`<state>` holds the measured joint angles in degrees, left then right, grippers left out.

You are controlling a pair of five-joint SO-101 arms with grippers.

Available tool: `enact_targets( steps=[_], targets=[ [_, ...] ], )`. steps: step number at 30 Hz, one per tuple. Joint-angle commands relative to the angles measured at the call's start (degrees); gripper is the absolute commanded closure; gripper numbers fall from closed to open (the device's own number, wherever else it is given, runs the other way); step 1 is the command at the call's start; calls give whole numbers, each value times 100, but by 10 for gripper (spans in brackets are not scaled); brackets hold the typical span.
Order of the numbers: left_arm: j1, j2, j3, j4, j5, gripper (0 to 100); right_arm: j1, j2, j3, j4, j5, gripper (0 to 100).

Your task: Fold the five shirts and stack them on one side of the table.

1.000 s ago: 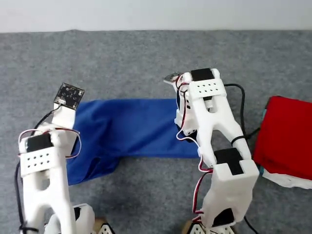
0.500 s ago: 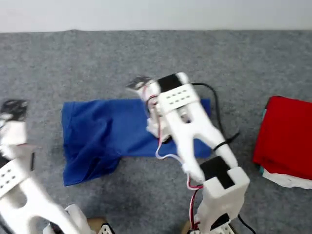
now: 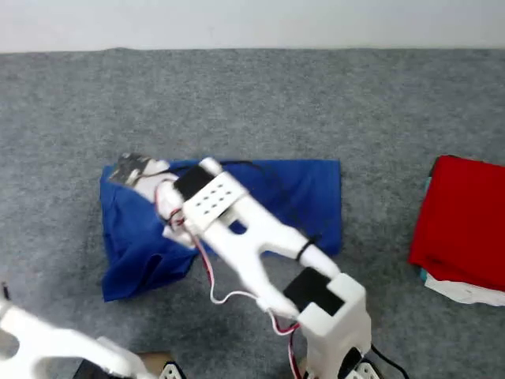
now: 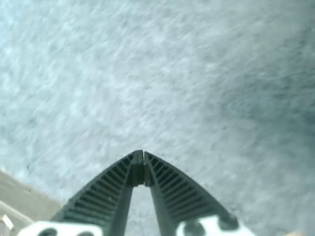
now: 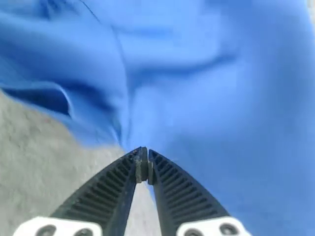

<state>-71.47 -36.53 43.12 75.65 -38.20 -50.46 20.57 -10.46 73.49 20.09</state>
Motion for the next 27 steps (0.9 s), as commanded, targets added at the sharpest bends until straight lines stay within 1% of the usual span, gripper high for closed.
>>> enact_targets(
  steps=[1,4,7,11,14,16,20,22,27],
  targets=[
    [-378,-9,-198,-97,-114,995,-374,110,-281,-426,26,986],
    [-571,-9,-207,-97,-114,995,-549,453,-281,-365,26,987],
    [-721,-18,-207,-97,-114,995,-541,769,-281,136,53,988],
    [-809,-9,-207,-97,-114,995,-338,963,-281,1024,62,988],
    [-782,-9,-198,-97,-114,995,-136,945,-334,1226,70,988],
    [-756,-9,-198,-97,-114,995,-48,892,-651,1270,70,988],
    [-756,-18,-198,-97,-97,995,13,822,-1556,1165,62,985],
    [-756,-44,-198,-97,-97,995,13,884,-2022,954,44,985],
    [-791,-53,-198,-97,-79,995,-75,1305,-2576,-242,53,985]
  ],
)
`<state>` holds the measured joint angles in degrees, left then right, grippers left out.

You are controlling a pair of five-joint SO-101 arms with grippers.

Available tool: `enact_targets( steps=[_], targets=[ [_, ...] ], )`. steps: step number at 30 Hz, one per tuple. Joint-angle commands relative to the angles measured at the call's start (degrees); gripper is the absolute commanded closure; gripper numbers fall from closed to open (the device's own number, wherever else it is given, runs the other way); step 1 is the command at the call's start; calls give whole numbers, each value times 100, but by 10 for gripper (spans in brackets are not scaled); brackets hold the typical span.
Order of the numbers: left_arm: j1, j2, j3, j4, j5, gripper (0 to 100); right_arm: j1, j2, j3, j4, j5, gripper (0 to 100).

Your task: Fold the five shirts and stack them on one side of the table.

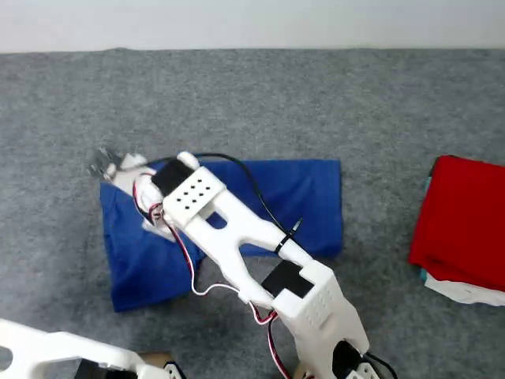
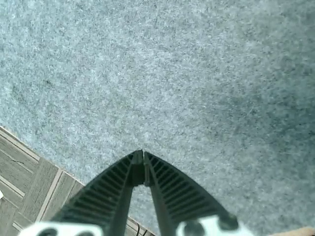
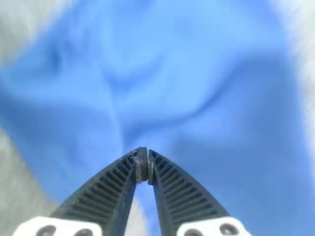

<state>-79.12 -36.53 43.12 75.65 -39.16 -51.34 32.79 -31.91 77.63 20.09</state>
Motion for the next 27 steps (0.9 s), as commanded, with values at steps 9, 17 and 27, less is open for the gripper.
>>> enact_targets(
  steps=[9,17,27],
  targets=[
    [-457,-53,-198,-97,334,995,-488,1279,-457,-2923,70,988],
    [-457,-53,-198,-97,334,995,-848,2035,-457,-4031,1108,988],
    [-457,-53,-189,-97,334,995,-769,1798,-1116,-3987,1319,988]
  ],
)
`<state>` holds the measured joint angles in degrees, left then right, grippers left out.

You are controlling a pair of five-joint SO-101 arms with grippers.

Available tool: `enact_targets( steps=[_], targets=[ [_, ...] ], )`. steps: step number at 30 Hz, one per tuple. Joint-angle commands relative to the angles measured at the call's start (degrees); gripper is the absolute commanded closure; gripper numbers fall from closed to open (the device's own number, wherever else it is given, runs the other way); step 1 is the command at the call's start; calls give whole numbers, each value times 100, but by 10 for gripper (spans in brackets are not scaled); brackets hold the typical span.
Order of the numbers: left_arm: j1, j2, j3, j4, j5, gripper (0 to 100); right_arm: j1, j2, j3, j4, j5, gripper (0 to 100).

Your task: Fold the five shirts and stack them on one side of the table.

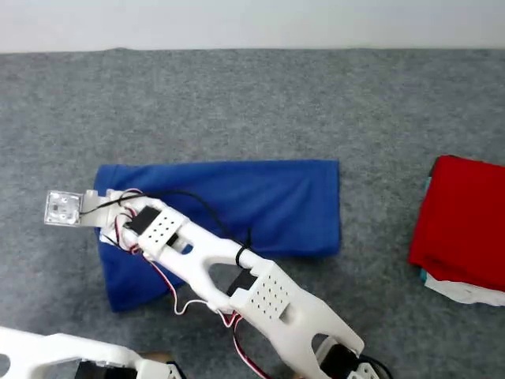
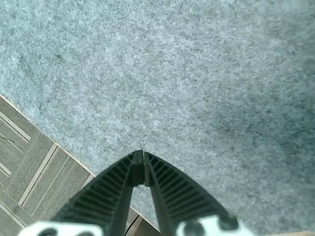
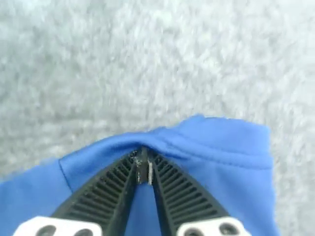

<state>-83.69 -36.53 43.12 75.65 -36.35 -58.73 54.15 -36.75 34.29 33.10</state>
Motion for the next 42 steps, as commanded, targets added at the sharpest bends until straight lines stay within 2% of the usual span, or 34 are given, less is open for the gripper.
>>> enact_targets(
  steps=[1,13,22,26,30,32,37,42],
  targets=[
    [-9,-53,-198,-97,53,995,-22,-391,-765,602,-9,988],
    [-53,-62,-233,-97,62,995,-31,-699,-1943,4259,-18,988],
    [0,-62,-198,-88,62,995,-198,-681,-2031,6712,-26,983],
    [9,-62,-198,-88,62,995,-400,-743,-1943,6853,-158,956],
    [9,-62,-198,-70,62,995,-831,-743,-1916,6870,-299,790],
    [9,-62,-198,-70,53,995,-1068,-743,-1916,6870,-492,759],
    [18,-53,-198,-88,53,995,-1516,-602,-1846,6844,-510,751],
    [97,-53,-136,-97,53,995,-1534,22,-1899,6800,-527,753]
  ],
)
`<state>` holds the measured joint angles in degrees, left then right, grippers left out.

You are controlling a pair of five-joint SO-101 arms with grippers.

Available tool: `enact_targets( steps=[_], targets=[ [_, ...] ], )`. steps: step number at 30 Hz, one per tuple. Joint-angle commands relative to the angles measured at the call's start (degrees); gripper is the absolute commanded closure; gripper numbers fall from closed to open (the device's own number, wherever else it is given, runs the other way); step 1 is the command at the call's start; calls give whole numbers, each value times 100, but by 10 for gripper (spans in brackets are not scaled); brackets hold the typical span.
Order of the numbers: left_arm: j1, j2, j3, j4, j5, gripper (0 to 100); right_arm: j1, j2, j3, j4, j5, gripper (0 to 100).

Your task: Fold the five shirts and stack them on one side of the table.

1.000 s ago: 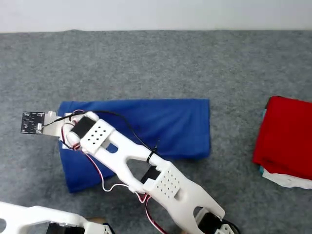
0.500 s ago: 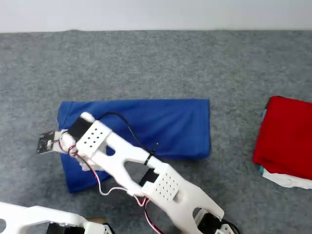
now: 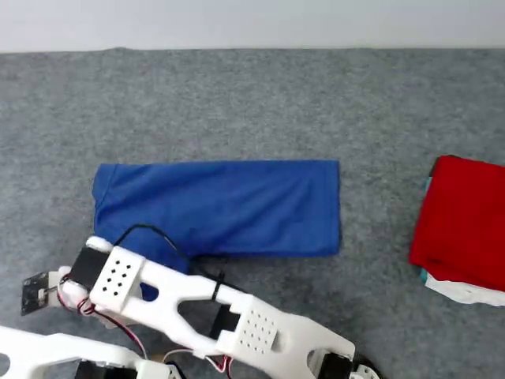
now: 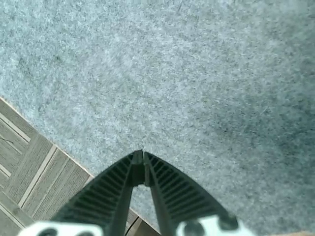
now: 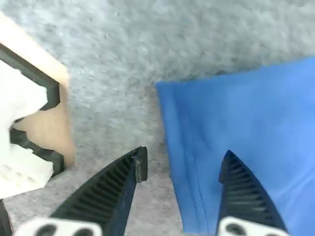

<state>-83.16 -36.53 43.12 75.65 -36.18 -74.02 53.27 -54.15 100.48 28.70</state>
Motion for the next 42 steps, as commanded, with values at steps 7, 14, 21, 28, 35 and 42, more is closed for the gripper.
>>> enact_targets(
  steps=[7,14,21,28,35,42],
  targets=[
    [44,-53,127,-105,9,995,365,936,-1125,-57,-97,753],
    [35,-53,286,-527,9,995,462,1508,-2163,31,-62,921],
    [44,-62,259,-510,9,995,611,1508,-2505,207,-62,982],
    [53,-62,92,-431,26,995,1015,1235,-2936,215,-70,989],
    [229,-62,-171,-141,44,995,1341,1095,-3279,189,-70,989],
    [290,-62,-171,-97,53,995,1640,1095,-3569,189,-70,987]
  ],
)
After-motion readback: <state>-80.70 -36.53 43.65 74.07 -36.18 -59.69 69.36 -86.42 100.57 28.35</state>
